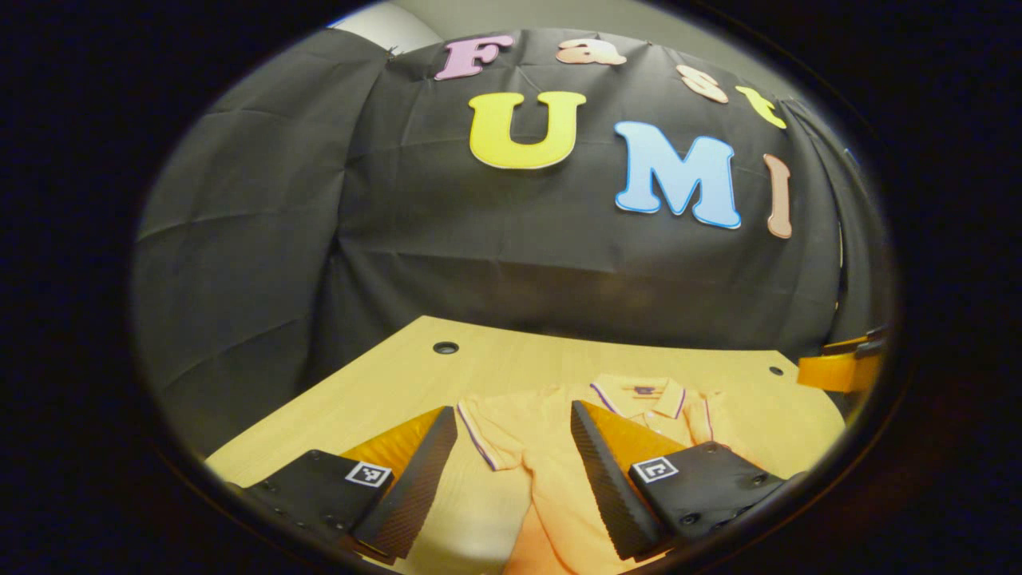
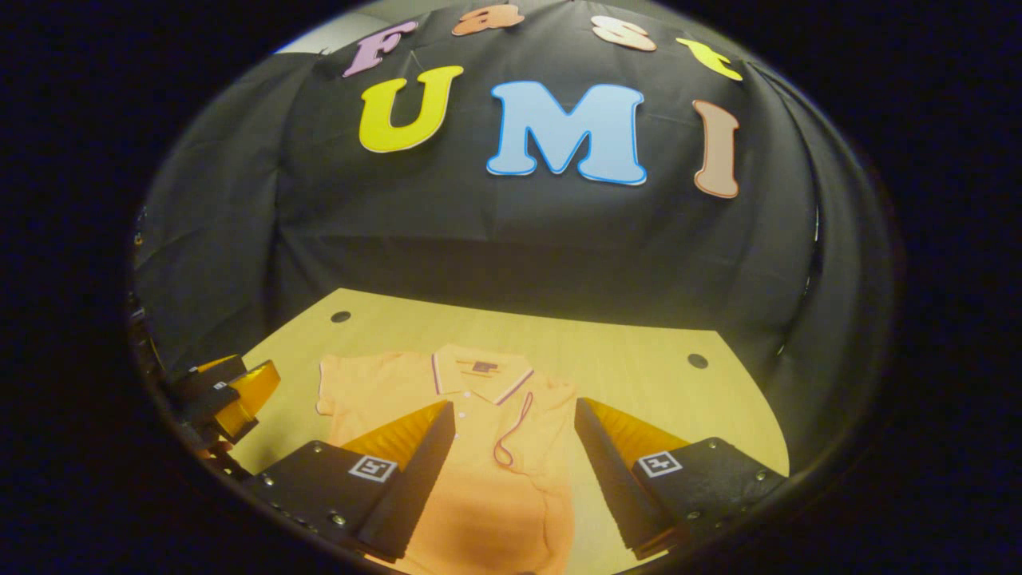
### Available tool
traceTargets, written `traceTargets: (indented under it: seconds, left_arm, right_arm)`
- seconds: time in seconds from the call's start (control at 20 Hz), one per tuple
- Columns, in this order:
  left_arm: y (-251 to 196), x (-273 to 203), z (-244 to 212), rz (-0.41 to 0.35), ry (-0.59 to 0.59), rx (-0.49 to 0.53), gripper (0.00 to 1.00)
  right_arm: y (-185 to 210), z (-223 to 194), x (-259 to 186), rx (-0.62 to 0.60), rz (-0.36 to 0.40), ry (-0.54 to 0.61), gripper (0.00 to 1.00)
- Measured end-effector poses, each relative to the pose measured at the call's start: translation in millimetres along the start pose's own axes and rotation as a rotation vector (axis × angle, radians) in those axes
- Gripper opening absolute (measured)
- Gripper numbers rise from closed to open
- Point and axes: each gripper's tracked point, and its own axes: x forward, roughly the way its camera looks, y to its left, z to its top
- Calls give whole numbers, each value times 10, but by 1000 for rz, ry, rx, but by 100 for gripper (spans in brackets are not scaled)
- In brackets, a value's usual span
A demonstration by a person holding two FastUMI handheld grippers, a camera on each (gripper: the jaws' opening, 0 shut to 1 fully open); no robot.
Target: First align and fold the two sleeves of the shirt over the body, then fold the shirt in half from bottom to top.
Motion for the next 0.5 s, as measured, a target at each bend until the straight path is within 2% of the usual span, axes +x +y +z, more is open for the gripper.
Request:
traceTargets:
  seconds: [0.2, 0.5]
  left_arm:
    - [18, 40, -57, 8, 29, -24, 94]
    - [7, 102, -197, 46, 105, -104, 94]
  right_arm:
    - [-31, 8, -213, -9, -36, -12, 93]
    - [83, -113, -379, -13, -33, 18, 94]
